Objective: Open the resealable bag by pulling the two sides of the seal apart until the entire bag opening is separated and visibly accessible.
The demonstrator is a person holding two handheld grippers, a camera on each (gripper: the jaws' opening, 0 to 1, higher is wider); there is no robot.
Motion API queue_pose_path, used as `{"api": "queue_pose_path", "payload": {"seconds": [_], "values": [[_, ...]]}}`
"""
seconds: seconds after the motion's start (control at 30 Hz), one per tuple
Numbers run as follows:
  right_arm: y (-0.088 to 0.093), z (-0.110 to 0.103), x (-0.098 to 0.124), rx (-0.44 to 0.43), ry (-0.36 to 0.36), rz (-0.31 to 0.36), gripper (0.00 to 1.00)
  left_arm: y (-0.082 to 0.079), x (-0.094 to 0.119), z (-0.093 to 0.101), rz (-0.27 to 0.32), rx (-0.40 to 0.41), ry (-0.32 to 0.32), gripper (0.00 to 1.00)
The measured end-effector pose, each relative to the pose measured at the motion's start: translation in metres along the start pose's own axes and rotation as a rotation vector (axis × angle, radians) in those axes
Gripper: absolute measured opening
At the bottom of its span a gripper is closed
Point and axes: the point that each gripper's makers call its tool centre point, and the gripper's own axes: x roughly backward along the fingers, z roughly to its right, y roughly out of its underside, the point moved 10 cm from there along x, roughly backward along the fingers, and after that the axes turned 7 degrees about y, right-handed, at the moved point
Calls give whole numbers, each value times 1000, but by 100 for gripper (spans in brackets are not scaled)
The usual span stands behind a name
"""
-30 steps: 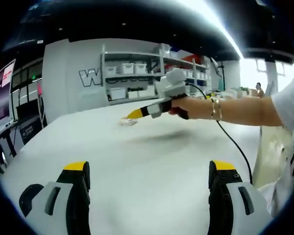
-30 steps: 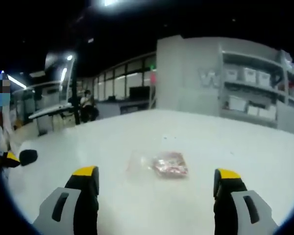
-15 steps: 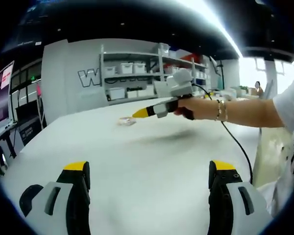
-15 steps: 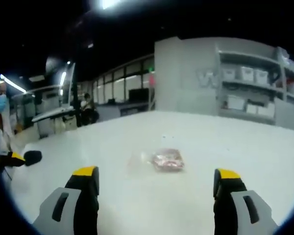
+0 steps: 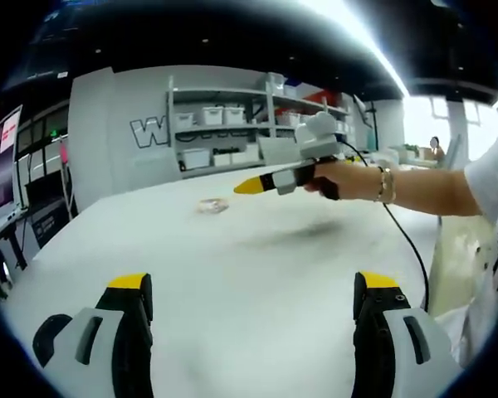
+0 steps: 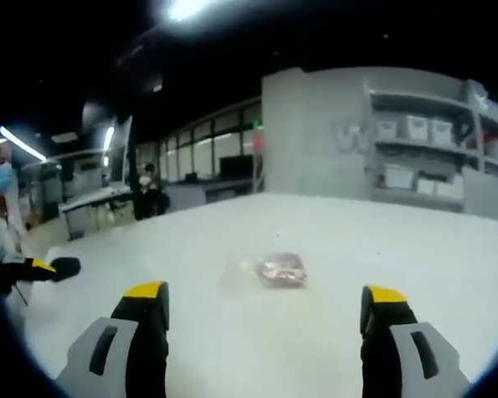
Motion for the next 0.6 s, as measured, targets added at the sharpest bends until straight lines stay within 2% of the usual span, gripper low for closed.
{"api": "queue_pose_path", "payload": {"seconds": [0.6], "values": [[3, 6, 36, -17, -15, 38, 95, -2, -6, 2, -5, -5, 6, 100]]}}
